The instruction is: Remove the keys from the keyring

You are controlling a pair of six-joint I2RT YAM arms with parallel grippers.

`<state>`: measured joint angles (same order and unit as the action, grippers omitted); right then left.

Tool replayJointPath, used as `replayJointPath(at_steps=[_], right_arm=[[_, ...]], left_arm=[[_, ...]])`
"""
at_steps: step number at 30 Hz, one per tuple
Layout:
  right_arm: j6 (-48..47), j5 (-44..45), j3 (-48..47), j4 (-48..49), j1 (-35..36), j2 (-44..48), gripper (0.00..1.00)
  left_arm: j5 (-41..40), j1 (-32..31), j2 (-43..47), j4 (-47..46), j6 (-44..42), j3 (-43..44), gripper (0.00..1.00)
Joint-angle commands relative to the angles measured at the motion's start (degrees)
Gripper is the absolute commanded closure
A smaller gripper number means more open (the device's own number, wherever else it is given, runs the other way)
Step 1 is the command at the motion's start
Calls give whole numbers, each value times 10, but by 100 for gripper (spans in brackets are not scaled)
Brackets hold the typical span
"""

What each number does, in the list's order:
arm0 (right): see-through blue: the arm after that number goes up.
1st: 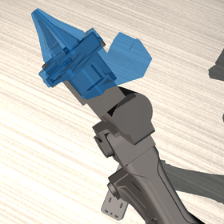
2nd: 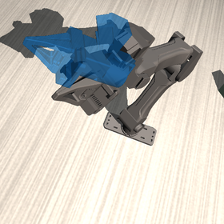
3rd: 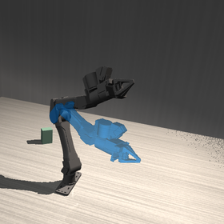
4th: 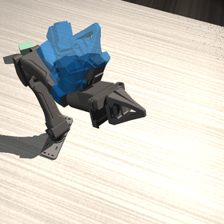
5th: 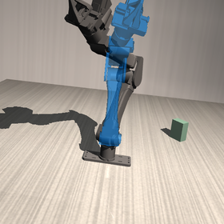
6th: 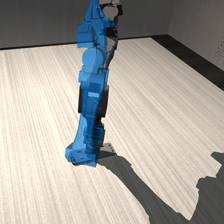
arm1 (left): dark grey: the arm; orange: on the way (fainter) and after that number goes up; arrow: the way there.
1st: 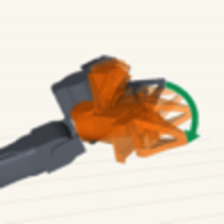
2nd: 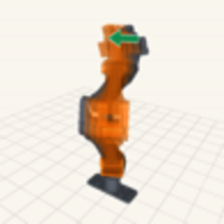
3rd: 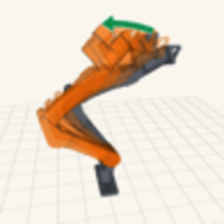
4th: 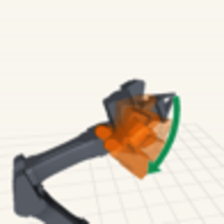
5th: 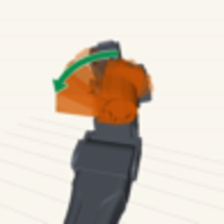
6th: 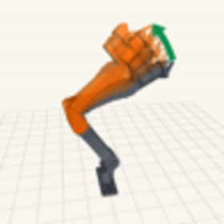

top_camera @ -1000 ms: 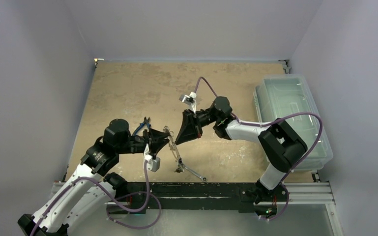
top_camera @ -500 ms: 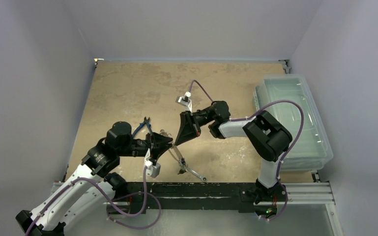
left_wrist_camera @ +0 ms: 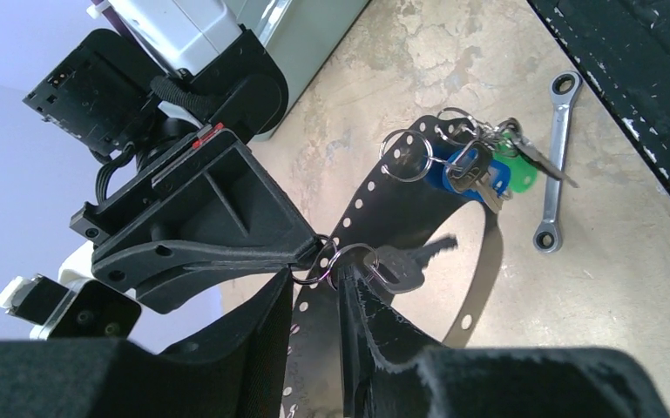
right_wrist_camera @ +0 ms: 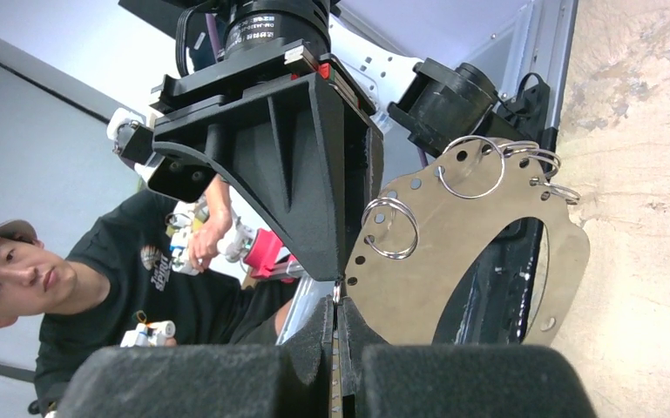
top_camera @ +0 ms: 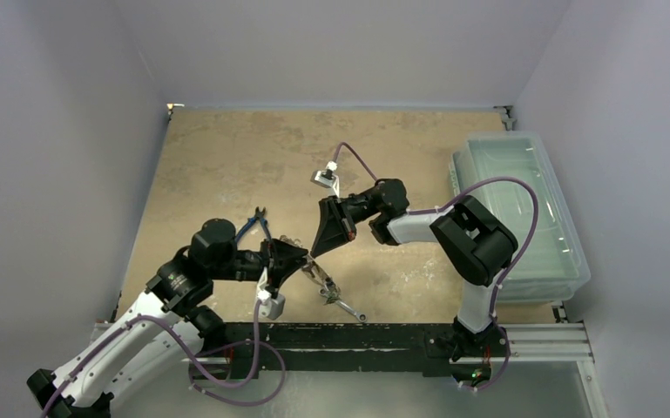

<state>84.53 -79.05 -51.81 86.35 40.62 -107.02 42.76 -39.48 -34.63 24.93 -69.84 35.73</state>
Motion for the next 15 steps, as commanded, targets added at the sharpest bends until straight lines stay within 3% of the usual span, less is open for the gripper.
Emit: replayJointPath(at_steps=[1, 7, 15], right_arm=[[28, 14, -24, 181, 3, 2, 100], [27, 14, -21, 182, 2, 4, 100], [24, 19, -19, 182, 2, 9, 100]], left_arm=[[4, -4, 3, -11, -8, -7, 76], [-29, -4, 19, -52, 56, -21, 79], [-90, -4, 56, -134, 235, -44, 80]])
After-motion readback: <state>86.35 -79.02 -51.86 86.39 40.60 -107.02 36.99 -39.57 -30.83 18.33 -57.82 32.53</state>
